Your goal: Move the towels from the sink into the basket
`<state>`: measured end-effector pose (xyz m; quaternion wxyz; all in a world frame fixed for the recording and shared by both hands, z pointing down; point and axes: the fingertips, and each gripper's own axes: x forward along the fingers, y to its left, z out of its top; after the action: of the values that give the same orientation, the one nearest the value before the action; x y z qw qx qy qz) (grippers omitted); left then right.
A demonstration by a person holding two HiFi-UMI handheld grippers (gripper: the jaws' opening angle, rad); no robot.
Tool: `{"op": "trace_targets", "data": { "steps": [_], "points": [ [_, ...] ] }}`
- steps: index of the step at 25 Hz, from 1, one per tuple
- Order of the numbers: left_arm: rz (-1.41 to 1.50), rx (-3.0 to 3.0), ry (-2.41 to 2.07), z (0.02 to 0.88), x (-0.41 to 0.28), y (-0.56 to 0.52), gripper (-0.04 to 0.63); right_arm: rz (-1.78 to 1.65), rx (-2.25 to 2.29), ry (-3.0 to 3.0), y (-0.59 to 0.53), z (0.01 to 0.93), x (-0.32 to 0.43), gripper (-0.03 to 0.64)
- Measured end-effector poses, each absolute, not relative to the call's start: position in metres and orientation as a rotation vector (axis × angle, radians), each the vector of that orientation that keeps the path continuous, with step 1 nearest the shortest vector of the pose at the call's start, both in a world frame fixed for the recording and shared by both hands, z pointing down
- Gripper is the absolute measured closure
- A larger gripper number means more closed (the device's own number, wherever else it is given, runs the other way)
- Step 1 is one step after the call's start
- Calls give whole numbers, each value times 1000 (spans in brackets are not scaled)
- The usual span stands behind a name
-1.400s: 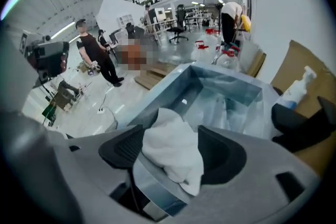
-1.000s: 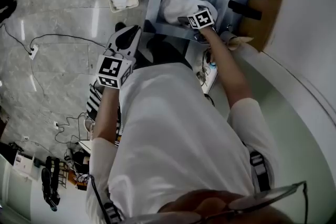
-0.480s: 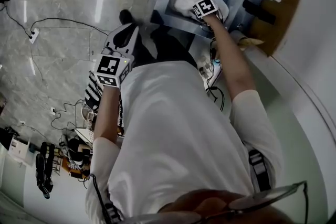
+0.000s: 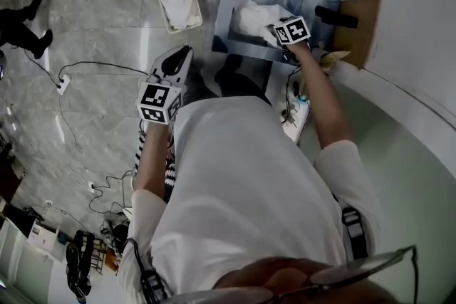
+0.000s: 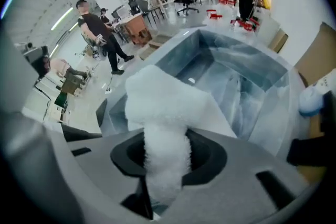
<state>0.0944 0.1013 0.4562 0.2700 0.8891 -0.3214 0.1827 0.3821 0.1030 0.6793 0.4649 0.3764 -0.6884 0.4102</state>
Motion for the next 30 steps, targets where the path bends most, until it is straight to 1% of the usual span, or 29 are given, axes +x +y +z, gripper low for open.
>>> {"op": "trace_targets", "data": {
  "steps": [7,19,25,30],
  "points": [
    [485,2463,-818,431,89,88,566,972,1155,-1822,90,582,384,483],
    [411,2557,-832,375,94,64,568,824,1539,-2175,78,397,359,485],
    [366,2554,-884,349,81,62,566,677,1647,-2365,82,304,339,486],
    [307,2558,-926,325,68,55,566,582,1690,-2444,83,256,324,489]
  ]
}}
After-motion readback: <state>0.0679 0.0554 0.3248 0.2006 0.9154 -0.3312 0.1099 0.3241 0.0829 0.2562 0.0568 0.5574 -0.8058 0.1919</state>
